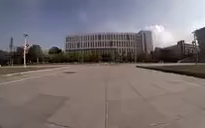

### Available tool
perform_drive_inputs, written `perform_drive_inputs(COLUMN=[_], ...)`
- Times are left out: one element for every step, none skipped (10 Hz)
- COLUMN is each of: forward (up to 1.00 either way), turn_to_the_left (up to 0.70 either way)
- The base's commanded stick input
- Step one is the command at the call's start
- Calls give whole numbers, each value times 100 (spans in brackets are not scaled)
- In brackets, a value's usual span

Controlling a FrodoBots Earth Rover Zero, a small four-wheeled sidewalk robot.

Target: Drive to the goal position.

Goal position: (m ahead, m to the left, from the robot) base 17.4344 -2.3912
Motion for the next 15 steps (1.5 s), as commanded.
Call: perform_drive_inputs(forward=[100, 100, 100, 100, 100, 100, 100, 100, 100, 100, 100, 100, 100, 100, 100], turn_to_the_left=[-36, -36, -36, -36, -36, -10, 3, 4, 4, 4, 4, 4, 4, 4, 4])
